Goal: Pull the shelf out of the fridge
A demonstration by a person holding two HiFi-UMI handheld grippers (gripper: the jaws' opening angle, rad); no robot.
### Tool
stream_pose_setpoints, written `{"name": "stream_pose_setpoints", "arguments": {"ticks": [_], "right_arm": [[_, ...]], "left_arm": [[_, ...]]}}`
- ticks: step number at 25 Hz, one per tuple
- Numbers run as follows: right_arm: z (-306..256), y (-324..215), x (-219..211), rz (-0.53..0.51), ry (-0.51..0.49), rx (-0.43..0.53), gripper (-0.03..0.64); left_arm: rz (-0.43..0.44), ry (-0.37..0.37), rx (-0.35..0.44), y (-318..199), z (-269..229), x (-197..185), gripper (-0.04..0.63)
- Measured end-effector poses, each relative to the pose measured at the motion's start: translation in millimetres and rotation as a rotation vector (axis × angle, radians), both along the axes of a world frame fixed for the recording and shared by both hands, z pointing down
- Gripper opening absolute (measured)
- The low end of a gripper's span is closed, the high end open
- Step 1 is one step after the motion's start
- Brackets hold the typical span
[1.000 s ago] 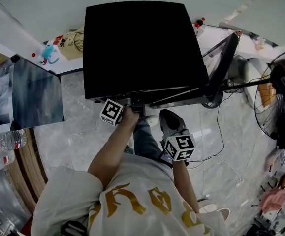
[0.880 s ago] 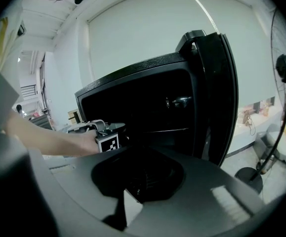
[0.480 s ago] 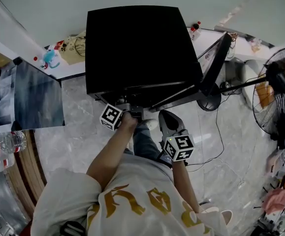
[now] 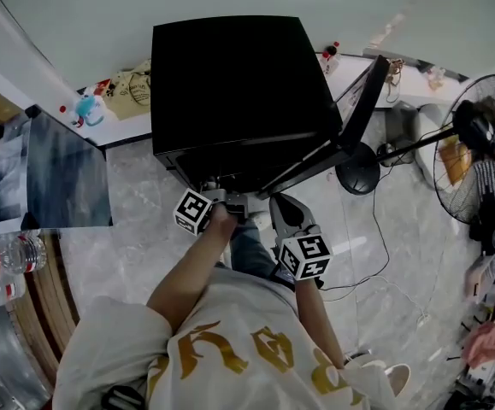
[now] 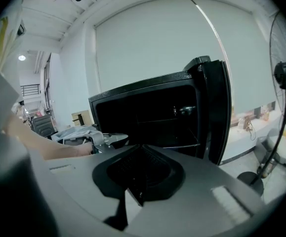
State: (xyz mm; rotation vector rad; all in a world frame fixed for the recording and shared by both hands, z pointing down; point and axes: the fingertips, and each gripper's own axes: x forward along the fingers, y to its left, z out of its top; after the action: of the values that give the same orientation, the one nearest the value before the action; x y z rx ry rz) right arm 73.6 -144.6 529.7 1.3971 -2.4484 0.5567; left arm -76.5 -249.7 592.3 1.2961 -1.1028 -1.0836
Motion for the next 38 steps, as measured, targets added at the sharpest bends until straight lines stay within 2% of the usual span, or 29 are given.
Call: {"name": "stream_pose_setpoints", "arguments": {"ticks": [18, 38], "right_arm": [[-10, 15, -13, 0.009, -0.029, 0.019, 0.018], [-9, 13, -6, 0.048, 0.003, 0.017, 0.017]], "left_arm": [[0.101, 0.019, -0.032, 42, 2, 14, 0.006], [0.121, 0.04, -0.051, 50, 2, 16, 0.009]]}}
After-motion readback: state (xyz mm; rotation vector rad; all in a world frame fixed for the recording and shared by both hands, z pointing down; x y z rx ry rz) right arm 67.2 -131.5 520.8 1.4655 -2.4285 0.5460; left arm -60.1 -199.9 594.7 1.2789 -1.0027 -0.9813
